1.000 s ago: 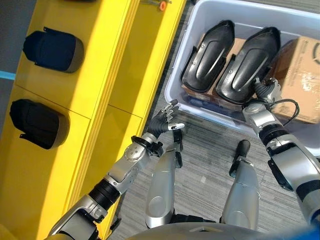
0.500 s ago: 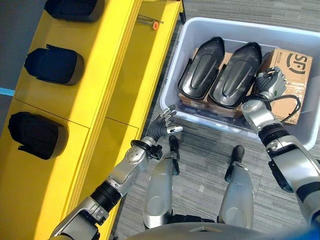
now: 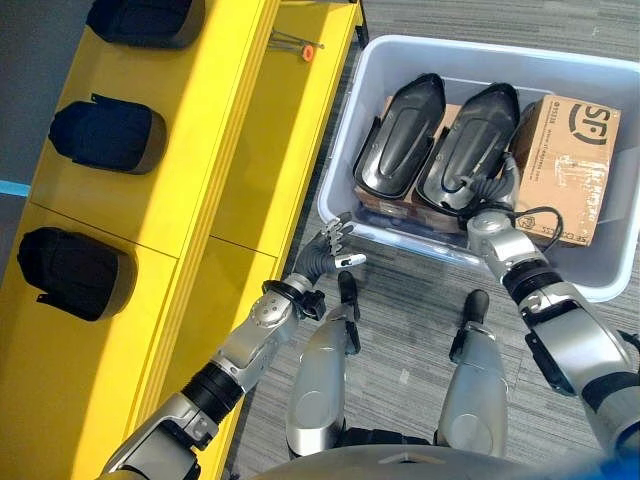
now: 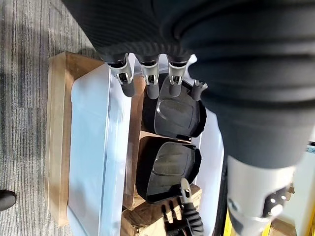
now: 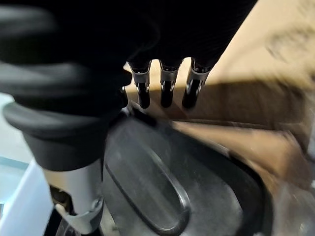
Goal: Move parts from the plastic box to the shelf.
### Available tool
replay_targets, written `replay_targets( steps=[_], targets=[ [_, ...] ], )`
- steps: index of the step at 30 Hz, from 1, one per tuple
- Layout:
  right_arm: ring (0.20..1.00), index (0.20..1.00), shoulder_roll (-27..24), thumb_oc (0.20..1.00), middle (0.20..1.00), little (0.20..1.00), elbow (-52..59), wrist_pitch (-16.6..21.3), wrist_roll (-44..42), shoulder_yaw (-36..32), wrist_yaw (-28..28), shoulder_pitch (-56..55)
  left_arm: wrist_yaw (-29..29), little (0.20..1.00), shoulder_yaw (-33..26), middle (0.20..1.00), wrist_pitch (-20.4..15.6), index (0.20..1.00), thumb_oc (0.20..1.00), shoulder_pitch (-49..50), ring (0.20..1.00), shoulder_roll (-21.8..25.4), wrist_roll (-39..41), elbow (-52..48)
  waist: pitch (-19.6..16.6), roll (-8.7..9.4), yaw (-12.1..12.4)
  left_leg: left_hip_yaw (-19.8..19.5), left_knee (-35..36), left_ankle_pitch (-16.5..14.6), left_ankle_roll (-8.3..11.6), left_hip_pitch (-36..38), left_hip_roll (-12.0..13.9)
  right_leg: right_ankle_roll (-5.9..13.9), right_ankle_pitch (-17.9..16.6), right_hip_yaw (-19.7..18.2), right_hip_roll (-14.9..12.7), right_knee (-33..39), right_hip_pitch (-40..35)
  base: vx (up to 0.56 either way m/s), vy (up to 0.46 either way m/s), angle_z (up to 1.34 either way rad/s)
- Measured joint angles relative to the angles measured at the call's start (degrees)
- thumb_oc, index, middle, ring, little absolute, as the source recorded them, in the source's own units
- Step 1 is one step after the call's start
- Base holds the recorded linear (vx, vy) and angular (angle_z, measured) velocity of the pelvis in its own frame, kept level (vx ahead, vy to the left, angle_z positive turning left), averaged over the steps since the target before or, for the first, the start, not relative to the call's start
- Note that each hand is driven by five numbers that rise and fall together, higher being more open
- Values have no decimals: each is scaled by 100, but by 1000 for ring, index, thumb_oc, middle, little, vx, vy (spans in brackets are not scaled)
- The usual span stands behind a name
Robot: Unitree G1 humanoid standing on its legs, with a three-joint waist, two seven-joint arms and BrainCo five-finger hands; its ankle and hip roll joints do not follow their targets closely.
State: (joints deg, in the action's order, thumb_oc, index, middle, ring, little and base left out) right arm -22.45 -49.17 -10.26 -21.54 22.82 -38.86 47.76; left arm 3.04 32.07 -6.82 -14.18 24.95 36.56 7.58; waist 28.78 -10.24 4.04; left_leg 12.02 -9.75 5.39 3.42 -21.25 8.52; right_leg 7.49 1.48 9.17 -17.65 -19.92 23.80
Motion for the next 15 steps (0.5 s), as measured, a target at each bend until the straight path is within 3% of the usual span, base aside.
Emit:
replay_targets(
  steps=[11,15],
  targets=[
    [1000,1000,116,1000,1000,1000,-21,133,-183,70,-50,-58,226,1000,-2,1000,1,1000,1000,-75,1000,-57,-5,97,42,1,22,-23,47,96,-14,-287,-57,-25,24,-21,-54,-126,345,-26,41,2],
    [1000,1000,146,1000,1000,1000,-199,322,-198,25,-381,2,240,1000,2,1000,1,1000,1000,-91,1000,-105,-8,97,43,-3,91,-65,52,113,-2,-422,-57,-49,46,4,-60,-166,475,-21,26,4]
  ],
)
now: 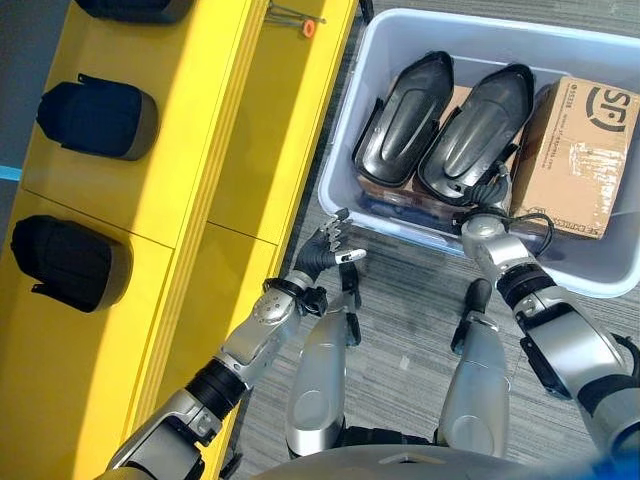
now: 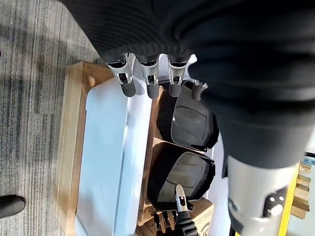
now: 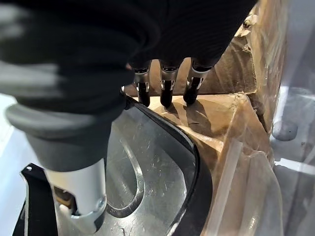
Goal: Move parts from the plastic box to the shelf.
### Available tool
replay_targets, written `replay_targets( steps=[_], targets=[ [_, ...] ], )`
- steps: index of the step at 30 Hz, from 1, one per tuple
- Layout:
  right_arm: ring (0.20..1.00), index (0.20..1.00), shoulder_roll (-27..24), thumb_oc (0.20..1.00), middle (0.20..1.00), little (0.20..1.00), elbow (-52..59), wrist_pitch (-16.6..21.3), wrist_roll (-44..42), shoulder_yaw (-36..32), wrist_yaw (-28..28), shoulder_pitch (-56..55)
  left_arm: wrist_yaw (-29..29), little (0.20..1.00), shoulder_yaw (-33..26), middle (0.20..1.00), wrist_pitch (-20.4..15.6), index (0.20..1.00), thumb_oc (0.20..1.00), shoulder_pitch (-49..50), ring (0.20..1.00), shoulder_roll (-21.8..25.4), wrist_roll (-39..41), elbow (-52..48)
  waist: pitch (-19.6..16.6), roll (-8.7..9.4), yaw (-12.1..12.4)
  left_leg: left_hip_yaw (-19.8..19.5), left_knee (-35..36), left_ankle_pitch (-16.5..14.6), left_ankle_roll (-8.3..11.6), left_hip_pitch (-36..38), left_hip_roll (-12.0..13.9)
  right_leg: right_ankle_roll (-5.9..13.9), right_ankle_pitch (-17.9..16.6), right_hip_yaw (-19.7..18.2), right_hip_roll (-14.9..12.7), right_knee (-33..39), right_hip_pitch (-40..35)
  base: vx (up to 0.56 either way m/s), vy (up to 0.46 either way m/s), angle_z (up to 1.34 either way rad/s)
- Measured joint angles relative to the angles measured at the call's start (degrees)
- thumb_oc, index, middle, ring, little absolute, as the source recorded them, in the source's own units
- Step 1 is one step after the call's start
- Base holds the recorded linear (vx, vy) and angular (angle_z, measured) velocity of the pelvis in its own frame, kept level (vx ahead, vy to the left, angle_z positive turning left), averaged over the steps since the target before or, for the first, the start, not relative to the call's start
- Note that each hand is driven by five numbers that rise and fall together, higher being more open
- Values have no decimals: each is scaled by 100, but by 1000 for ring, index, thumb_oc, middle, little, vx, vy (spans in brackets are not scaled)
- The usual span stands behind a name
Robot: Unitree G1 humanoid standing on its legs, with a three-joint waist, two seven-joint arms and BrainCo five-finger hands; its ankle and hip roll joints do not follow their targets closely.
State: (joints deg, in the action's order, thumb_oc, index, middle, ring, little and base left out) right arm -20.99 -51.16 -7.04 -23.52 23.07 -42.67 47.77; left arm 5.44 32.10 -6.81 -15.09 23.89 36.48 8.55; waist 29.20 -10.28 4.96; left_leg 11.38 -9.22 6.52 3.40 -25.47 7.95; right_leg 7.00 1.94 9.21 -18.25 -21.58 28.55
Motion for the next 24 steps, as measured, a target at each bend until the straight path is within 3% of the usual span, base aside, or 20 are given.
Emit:
replay_targets(
  steps=[10,16,19,24],
  targets=[
    [1000,1000,18,1000,1000,1000,-119,260,-435,-253,-293,65,206,1000,9,1000,0,1000,1000,-104,1000,-5,2,-4,2,-12,58,-53,2,39,0,-170,-12,-17,25,23,-17,-47,170,-6,28,3],
    [1000,1000,-31,1000,1000,1000,-259,635,-896,-641,-318,214,208,1000,59,1000,30,1000,1000,-144,1000,-4,7,-16,0,-15,51,-56,-3,54,5,-244,-9,-21,31,19,-20,-93,265,0,0,0],
    [1000,1000,-32,1000,1000,1000,-218,862,-488,-659,-331,187,210,1000,80,1000,38,1000,1000,-145,1000,-10,9,-48,-4,-22,25,-52,-4,76,-1,-366,-13,-37,16,9,-20,-101,401,4,59,-2],
    [1000,1000,-21,1000,1000,1000,905,896,421,-349,-585,-116,284,1000,117,1000,37,1000,1000,-55,1000,-127,7,-51,-7,-27,-37,63,25,102,-23,-377,-34,-21,3,-122,-21,-125,521,14,57,-9]
  ],
)
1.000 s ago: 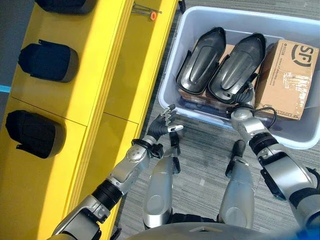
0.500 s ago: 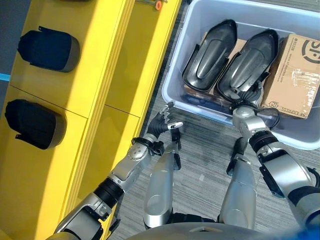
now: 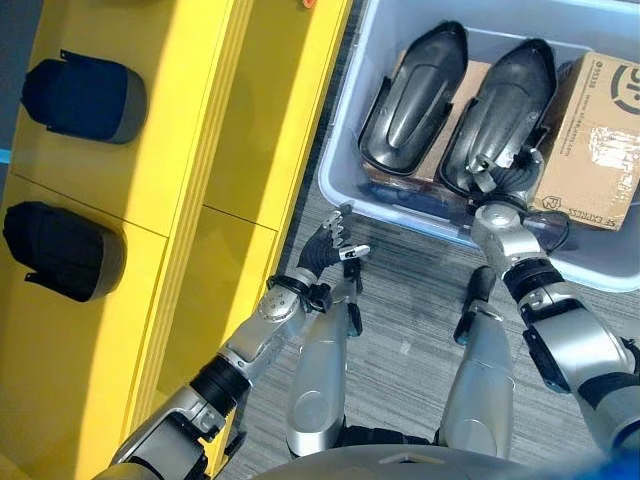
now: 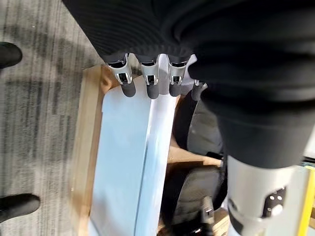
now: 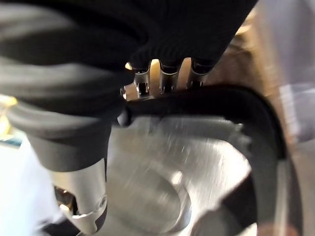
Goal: Move parts from the plastic box to the shelf.
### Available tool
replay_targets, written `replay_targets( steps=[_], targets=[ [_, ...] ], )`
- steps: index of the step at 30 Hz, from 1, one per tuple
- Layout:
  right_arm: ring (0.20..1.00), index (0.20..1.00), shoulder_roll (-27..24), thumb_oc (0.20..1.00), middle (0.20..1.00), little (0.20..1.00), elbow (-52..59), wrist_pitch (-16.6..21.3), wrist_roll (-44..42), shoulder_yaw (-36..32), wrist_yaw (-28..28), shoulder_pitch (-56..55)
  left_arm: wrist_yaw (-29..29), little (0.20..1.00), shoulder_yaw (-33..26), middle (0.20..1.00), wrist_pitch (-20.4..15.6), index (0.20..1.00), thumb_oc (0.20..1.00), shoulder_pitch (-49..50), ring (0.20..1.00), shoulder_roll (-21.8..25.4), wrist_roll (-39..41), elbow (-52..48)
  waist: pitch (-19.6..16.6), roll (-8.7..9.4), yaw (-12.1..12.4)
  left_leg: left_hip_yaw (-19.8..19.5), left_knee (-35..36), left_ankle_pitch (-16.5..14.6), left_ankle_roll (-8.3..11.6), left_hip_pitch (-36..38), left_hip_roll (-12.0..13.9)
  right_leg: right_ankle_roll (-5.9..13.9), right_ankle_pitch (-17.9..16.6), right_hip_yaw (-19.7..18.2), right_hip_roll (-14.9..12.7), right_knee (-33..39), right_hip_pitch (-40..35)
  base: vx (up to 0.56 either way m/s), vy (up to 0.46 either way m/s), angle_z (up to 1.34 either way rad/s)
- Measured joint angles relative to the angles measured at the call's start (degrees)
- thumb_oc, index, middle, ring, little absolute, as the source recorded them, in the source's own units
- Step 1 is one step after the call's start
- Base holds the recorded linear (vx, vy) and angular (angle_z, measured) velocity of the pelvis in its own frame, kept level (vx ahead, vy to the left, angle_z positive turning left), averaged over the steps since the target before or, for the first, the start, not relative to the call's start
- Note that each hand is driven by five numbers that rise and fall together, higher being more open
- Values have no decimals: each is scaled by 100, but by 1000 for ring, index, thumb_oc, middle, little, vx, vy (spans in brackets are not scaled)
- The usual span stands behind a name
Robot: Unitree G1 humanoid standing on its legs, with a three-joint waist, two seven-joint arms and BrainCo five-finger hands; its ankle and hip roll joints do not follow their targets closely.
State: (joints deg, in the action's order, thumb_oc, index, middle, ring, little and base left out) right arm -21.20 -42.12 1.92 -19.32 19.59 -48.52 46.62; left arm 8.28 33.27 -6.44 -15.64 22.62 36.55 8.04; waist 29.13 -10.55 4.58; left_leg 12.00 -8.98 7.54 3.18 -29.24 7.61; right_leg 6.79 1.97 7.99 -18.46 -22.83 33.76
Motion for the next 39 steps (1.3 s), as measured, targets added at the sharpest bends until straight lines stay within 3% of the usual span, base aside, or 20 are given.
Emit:
replay_targets(
  steps=[8,15,27,39],
  targets=[
    [1000,1000,108,1000,1000,1000,980,80,839,295,-473,-397,88,1000,1,1000,-134,1000,1000,27,1000,-56,4,5,-2,-3,-80,68,0,-37,-24,69,-71,28,-14,-83,-61,-17,-14,19,66,-1],
    [1000,1000,277,1000,1000,1000,850,79,821,404,-567,-643,84,1000,41,1000,-297,1000,1000,123,1000,-121,27,65,-9,-13,-205,164,0,-47,-53,118,-71,44,-18,-173,-64,-17,19,3,13,-5],
    [1000,1000,260,1000,1000,1000,735,218,674,273,-633,-642,79,1000,47,1000,-299,1000,1000,122,1000,-188,47,75,-11,-16,-207,186,0,-42,-33,86,-70,36,20,-222,-62,-111,121,6,0,-1],
    [1000,1000,280,1000,1000,1000,401,220,-92,146,65,-584,74,1000,39,1000,-267,1000,1000,87,1000,-190,104,44,-11,-16,-168,121,-44,-26,-11,19,-63,8,188,-231,-72,-386,247,21,-20,3]
  ],
)
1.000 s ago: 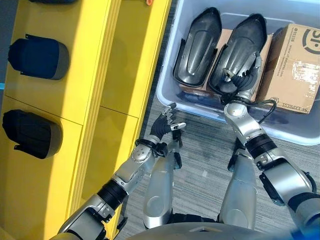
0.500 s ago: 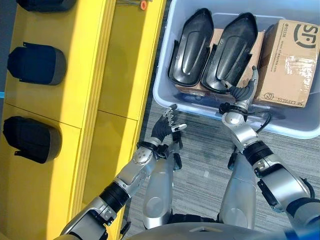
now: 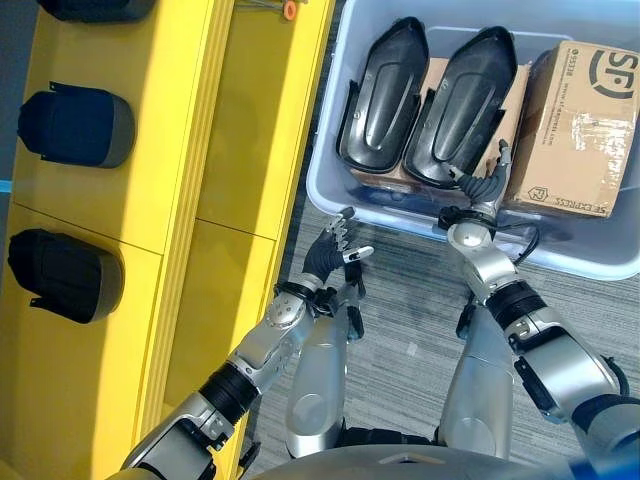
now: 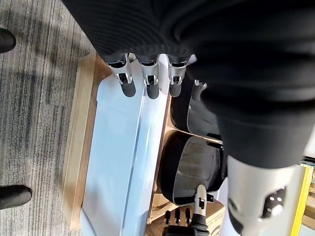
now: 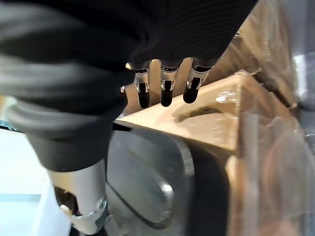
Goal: Move parts from the plastic box to the shelf.
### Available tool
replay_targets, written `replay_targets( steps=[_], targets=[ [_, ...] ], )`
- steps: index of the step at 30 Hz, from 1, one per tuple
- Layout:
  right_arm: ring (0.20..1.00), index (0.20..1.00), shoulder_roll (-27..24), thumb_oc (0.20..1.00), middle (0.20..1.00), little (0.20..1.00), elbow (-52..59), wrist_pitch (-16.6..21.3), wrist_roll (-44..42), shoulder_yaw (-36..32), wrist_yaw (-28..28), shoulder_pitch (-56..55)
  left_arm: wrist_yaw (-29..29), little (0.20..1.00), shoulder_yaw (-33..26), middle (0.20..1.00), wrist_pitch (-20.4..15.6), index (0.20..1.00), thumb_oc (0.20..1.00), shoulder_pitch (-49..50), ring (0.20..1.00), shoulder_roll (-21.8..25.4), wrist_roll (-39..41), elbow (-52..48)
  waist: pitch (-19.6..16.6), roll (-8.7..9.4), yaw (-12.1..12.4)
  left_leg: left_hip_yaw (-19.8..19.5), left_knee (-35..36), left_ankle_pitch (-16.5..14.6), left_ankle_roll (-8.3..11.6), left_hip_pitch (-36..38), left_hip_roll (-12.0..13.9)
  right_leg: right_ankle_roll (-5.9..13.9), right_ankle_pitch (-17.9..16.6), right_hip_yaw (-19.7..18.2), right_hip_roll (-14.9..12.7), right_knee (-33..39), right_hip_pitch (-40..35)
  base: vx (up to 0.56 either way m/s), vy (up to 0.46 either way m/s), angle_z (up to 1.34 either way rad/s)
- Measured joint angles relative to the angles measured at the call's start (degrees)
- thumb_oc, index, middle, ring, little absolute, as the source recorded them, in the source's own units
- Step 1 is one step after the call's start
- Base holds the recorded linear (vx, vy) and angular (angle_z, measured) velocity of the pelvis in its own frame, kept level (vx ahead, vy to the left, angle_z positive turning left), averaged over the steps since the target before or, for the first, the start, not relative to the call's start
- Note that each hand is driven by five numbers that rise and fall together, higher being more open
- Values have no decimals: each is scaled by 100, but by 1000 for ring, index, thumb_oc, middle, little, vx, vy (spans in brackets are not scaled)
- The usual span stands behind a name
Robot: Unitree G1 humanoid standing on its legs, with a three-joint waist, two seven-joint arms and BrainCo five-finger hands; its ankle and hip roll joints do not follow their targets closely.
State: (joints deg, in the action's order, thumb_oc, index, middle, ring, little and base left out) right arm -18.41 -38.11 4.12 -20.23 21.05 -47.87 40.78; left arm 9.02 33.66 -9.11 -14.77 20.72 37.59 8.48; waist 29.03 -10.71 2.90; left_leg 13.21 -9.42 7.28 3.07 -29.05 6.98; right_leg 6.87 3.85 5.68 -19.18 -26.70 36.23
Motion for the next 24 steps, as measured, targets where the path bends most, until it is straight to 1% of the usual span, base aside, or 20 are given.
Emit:
replay_targets(
  steps=[2,4,9,13,17,19,22,23,24],
  targets=[
    [1000,1000,-7,1000,1000,1000,0,4,-73,-18,31,6,-3,1000,3,1000,35,1000,1000,6,1000,0,0,1,0,0,17,6,0,2,3,-12,0,-4,4,-1,-4,-27,27,0,0,0],
    [1000,1000,-11,1000,1000,1000,0,27,-319,-51,38,54,-13,1000,4,1000,123,1000,1000,-6,1000,0,-2,1,0,0,15,4,-7,0,4,-12,3,-12,19,0,-6,-32,31,16,6,0],
    [1000,1000,-7,1000,1000,1000,-3,128,-582,-103,47,112,-18,1000,2,1000,140,1000,1000,-6,1000,0,-4,-3,0,0,-7,-5,-62,-19,10,-102,5,-17,27,2,-14,-36,100,11,6,1],
    [1000,1000,-19,1000,1000,1000,-117,267,-844,-439,-14,175,5,1000,1,1000,222,1000,1000,-103,1000,2,-3,-10,0,0,-10,-53,-189,-80,-17,-242,4,-18,24,16,-23,-45,156,31,13,5],
    [1000,1000,-114,1000,1000,1000,-131,248,-872,-528,7,220,7,1000,4,1000,276,1000,1000,-136,1000,2,-3,-37,0,0,-27,-86,-284,-88,-2,-388,12,-18,24,22,-22,-80,258,25,8,1],
    [1000,1000,-222,1000,1000,1000,-301,132,-863,-518,36,301,7,1000,-3,1000,329,1000,1000,-180,1000,4,-2,-37,0,1,0,-102,-331,-105,0,-407,10,-23,27,23,-28,-121,255,13,4,2],
    [1000,1000,-317,1000,1000,1000,-593,-269,-609,-462,190,582,2,1000,-7,1000,371,1000,1000,-186,1000,14,1,-40,0,1,27,-135,-454,-157,-8,-479,22,-26,41,64,-45,-157,260,7,-13,2],
    [1000,1000,-325,1000,1000,1000,-593,-377,-613,-460,229,646,1,1000,-7,1000,389,1000,1000,-200,1000,20,0,-44,0,1,33,-167,-529,-184,-7,-548,40,-31,46,96,-45,-155,274,22,-53,12],
    [1000,1000,-358,1000,1000,1000,-639,-432,-610,-438,244,691,1,1000,-7,1000,425,1000,1000,-225,1000,20,0,-51,0,1,89,-212,-596,-199,-7,-636,51,-32,46,135,-43,-179,301,12,-41,10]
  ],
)
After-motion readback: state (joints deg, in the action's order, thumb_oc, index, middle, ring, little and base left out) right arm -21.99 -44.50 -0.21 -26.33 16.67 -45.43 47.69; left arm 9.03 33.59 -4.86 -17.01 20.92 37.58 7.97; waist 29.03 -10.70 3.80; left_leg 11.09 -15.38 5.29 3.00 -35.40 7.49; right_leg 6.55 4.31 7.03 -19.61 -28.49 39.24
